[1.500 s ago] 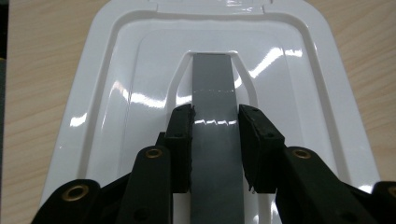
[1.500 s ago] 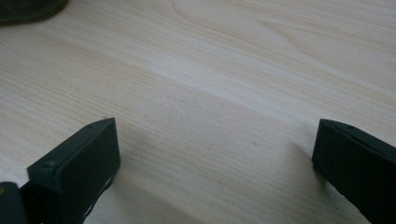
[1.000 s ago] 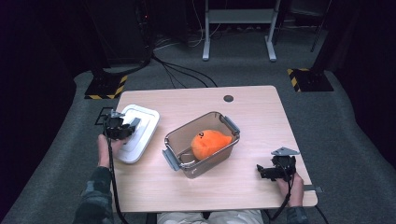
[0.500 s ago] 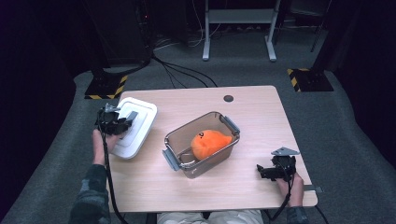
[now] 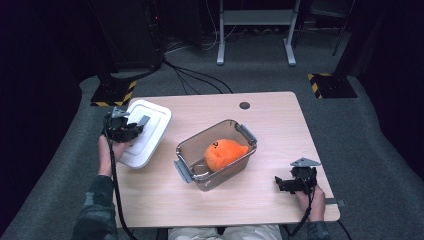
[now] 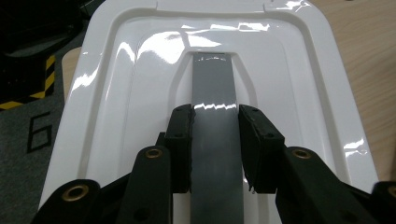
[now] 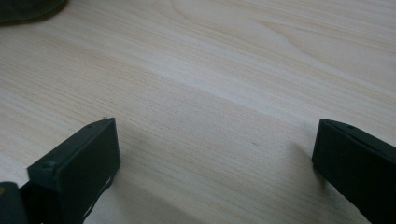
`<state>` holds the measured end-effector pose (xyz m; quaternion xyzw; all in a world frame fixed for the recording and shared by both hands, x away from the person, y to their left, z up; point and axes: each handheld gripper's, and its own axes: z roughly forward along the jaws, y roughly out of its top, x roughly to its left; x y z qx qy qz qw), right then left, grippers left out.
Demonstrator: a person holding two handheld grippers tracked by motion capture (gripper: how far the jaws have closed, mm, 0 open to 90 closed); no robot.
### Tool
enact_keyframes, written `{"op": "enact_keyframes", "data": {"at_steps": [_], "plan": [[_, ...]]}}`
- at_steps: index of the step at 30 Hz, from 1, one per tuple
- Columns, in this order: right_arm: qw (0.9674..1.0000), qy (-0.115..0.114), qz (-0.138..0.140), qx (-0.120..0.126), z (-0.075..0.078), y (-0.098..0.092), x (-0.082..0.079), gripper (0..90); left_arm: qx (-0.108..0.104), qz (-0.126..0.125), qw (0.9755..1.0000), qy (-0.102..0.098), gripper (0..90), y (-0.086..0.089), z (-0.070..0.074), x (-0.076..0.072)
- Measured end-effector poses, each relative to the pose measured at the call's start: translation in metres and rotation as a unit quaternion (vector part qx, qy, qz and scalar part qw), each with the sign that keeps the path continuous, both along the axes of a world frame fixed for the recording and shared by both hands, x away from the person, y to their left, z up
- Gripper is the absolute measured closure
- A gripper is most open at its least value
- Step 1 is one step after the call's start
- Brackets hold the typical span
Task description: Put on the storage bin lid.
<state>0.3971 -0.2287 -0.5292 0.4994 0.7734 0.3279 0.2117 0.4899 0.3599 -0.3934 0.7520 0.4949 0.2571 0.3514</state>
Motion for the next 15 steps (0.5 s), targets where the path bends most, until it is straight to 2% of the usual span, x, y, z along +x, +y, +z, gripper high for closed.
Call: {"op": "enact_keyframes", "data": {"at_steps": [15], "plan": [[1.0000, 0.000, 0.000, 0.000, 0.000, 0.000, 0.000, 0.1, 0.007, -0.051, 0.9985, -0.020, 66.5, -0.029, 0.027, -0.009]]}}
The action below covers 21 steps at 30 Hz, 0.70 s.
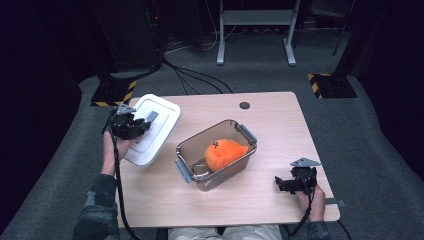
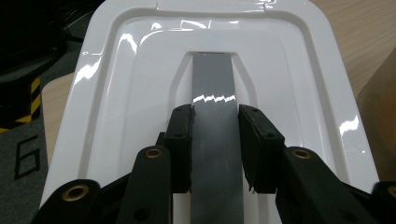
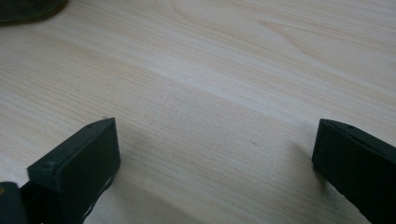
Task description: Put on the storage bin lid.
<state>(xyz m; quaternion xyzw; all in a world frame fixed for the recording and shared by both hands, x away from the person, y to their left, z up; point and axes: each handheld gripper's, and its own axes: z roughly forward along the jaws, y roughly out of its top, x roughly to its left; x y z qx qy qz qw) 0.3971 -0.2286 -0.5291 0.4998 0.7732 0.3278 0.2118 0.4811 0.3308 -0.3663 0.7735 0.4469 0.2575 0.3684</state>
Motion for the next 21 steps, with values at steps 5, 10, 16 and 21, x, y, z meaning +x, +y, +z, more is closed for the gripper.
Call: {"op": "enact_keyframes", "data": {"at_steps": [5, 10, 16, 21], "plan": [[1.0000, 0.000, 0.001, 0.000, 0.000, 0.000, 0.000, 0.1, 0.005, -0.019, 0.9998, -0.004, 66.5, -0.014, 0.008, -0.003], [1.0000, 0.000, 0.001, 0.000, 0.000, 0.000, 0.000, 0.1, 0.009, -0.036, 0.9993, -0.006, 66.5, -0.027, 0.012, -0.005], [1.0000, 0.000, 0.000, 0.000, 0.000, 0.000, 0.000, 0.1, 0.009, -0.053, 0.9985, -0.008, 66.5, -0.040, 0.015, -0.006], [1.0000, 0.000, 0.000, 0.000, 0.000, 0.000, 0.000, 0.1, 0.011, -0.063, 0.9979, -0.008, 66.5, -0.051, 0.017, -0.007]]}}
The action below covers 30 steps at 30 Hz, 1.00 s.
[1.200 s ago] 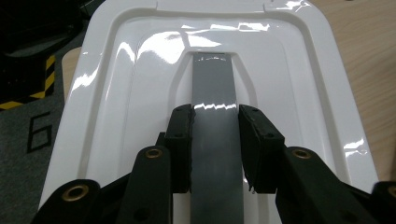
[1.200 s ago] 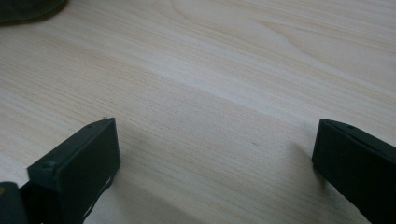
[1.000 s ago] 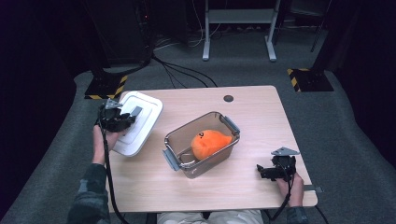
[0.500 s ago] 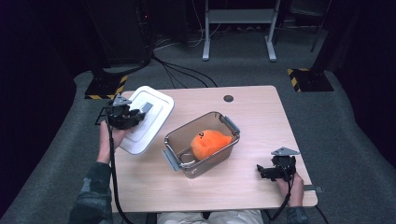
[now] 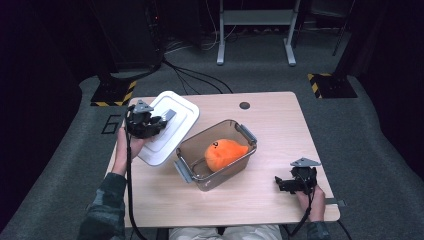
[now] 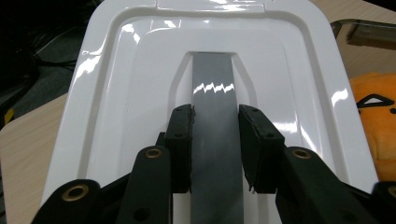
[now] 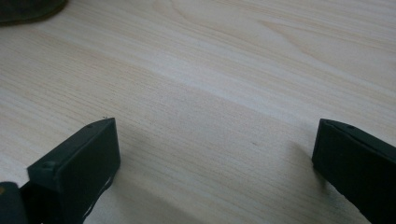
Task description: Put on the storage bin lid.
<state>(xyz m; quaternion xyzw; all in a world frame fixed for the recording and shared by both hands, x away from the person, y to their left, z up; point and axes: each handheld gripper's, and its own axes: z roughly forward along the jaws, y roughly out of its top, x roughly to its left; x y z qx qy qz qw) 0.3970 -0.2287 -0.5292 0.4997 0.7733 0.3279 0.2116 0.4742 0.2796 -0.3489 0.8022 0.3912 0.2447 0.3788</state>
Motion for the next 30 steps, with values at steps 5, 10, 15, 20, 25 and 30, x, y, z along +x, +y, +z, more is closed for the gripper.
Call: {"op": "enact_keyframes", "data": {"at_steps": [5, 10, 15, 20, 25, 30], "plan": [[1.0000, 0.000, 0.000, 0.000, 0.000, 0.000, 0.000, 0.1, 0.001, -0.013, 0.9999, 0.000, 66.5, -0.010, 0.002, -0.001], [1.0000, 0.000, 0.000, 0.000, 0.000, 0.000, 0.000, 0.1, 0.006, -0.027, 0.9996, -0.001, 66.4, -0.020, 0.005, -0.002], [1.0000, 0.000, 0.000, 0.000, 0.000, 0.000, 0.000, 0.1, 0.010, -0.038, 0.9992, 0.003, 66.5, -0.029, 0.006, -0.003], [1.0000, -0.001, 0.001, -0.001, 0.000, 0.000, 0.000, 0.1, 0.011, -0.053, 0.9985, 0.005, 66.5, -0.041, 0.007, -0.004], [1.0000, 0.000, 0.000, 0.000, 0.000, 0.000, 0.000, 0.1, 0.016, -0.067, 0.9976, 0.007, 66.5, -0.052, 0.007, -0.004], [1.0000, -0.001, 0.001, -0.001, 0.000, 0.000, 0.000, 0.1, 0.015, -0.075, 0.9970, 0.007, 66.5, -0.062, 0.005, -0.004]]}}
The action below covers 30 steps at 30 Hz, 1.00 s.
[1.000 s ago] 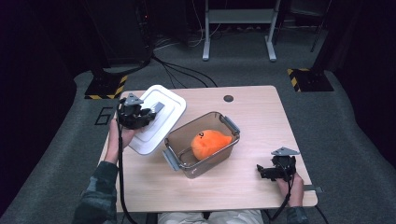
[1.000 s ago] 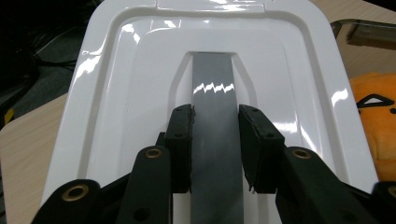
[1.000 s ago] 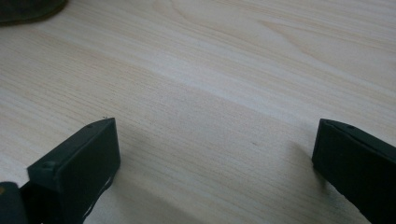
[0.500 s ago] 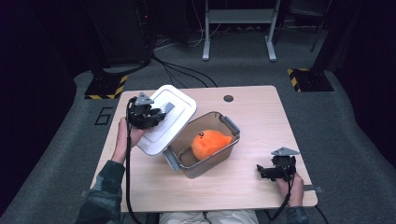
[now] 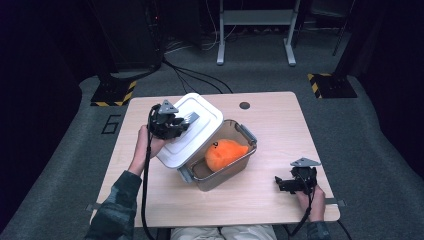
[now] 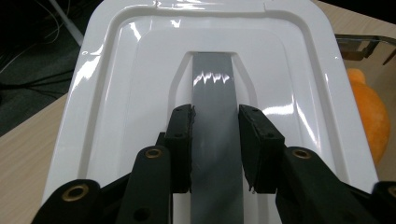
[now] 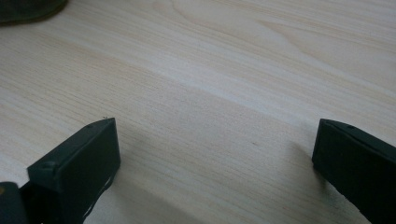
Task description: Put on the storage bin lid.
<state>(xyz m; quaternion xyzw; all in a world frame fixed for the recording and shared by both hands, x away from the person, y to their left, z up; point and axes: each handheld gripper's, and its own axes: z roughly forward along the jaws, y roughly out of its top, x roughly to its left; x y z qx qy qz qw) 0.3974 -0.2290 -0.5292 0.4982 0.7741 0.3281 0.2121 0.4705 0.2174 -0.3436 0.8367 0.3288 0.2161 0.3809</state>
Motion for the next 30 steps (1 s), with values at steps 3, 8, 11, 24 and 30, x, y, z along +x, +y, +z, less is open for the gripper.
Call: {"op": "enact_keyframes", "data": {"at_steps": [3, 8, 11, 24, 30], "plan": [[1.0000, 0.000, 0.000, 0.000, 0.000, 0.000, 0.000, 0.1, 0.005, -0.007, 1.0000, -0.001, 66.4, -0.004, 0.001, 0.000], [1.0000, 0.001, 0.001, 0.000, 0.000, 0.000, 0.000, 0.2, 0.002, -0.017, 0.9999, 0.002, 66.5, -0.012, 0.000, 0.001], [1.0000, 0.001, 0.001, 0.000, 0.000, 0.000, 0.000, 0.2, 0.002, -0.023, 0.9997, 0.003, 66.4, -0.017, -0.001, 0.001], [1.0000, 0.000, 0.000, 0.002, 0.000, 0.000, 0.000, 0.2, 0.000, -0.058, 0.9983, 0.007, 66.4, -0.035, -0.002, -0.002], [1.0000, 0.000, 0.000, 0.002, 0.000, 0.000, 0.000, 0.2, -0.003, -0.082, 0.9965, 0.017, 66.4, -0.046, -0.005, -0.003]]}}
